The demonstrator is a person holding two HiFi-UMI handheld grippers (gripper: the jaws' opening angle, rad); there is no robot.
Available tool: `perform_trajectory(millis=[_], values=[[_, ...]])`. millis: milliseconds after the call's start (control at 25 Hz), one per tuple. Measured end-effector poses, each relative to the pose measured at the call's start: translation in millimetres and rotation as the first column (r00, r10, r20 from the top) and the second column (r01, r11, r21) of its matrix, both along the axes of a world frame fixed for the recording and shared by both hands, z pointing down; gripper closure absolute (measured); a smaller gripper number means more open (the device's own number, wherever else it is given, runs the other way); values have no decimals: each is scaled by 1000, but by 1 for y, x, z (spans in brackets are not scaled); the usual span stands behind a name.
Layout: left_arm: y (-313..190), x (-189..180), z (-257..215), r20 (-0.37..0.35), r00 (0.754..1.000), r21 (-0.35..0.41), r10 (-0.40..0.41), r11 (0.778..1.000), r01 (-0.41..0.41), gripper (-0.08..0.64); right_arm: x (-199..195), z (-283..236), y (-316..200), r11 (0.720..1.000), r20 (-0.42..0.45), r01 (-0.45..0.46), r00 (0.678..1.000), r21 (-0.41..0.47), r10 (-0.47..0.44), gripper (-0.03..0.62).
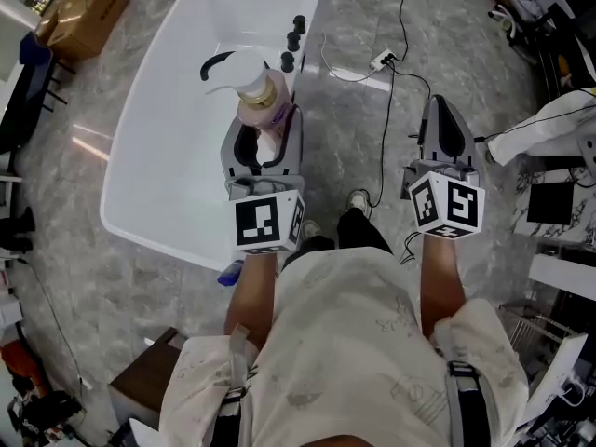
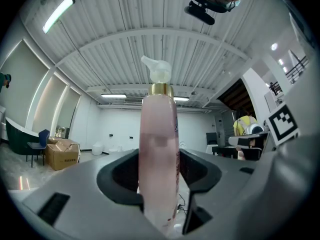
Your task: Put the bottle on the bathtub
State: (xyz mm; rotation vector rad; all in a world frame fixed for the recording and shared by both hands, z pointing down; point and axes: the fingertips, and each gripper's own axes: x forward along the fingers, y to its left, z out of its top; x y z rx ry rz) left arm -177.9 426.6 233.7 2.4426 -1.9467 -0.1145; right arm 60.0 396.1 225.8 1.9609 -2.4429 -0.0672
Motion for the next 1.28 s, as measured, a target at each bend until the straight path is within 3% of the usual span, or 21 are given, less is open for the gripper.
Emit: perform_trajectory(millis=[400, 920, 1280], values=[[-29, 28, 12, -3, 1000, -20, 3, 1000, -3, 331, 31, 15, -28, 1000, 7, -9, 1000, -18, 9, 603], [-120, 130, 17, 34, 999, -48, 38, 998, -37, 331, 138, 36, -113, 997, 64, -51, 996, -62, 55, 603], [-178, 187, 19, 52, 999, -62, 10, 998, -7, 331, 200, 53, -175, 994, 103, -44, 993, -96, 54, 603]])
